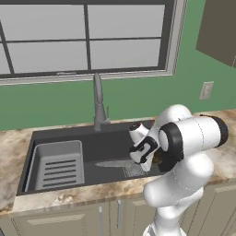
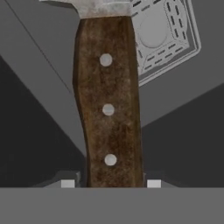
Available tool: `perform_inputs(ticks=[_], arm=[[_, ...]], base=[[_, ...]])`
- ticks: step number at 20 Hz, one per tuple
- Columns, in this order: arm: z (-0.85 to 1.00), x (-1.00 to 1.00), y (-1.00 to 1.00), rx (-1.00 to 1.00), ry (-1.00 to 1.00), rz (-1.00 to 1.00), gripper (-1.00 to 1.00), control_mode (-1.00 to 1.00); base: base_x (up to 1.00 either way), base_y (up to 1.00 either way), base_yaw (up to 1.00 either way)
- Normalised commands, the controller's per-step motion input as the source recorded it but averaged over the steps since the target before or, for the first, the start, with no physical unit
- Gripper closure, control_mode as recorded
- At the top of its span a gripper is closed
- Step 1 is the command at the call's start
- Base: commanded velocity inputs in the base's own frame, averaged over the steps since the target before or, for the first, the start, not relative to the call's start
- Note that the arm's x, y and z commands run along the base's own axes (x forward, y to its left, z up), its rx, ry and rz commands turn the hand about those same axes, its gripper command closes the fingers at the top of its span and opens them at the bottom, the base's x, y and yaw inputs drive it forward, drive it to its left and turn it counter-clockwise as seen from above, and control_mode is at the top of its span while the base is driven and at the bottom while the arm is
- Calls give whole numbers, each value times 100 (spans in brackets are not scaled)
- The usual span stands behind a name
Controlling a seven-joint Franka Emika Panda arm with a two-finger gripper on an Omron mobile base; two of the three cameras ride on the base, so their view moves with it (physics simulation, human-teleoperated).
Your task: Move the cutting board and knife to the sink. Then move spray from the cabinet to the counter.
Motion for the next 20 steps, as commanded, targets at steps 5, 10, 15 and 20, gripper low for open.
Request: perform_inputs(ticks=[5, 10, 15, 20], arm=[[-34, 40, 1, 0, 0, 0, 100, -100], [-31, 42, 0, 0, 0, 0, 100, -100], [-25, 34, 0, 0, 0, 0, 100, -100], [-22, 22, 0, 0, 0, 0, 100, -100]], base=[[0, 0, 0], [0, 0, 0], [0, 0, 0], [0, 0, 0]])
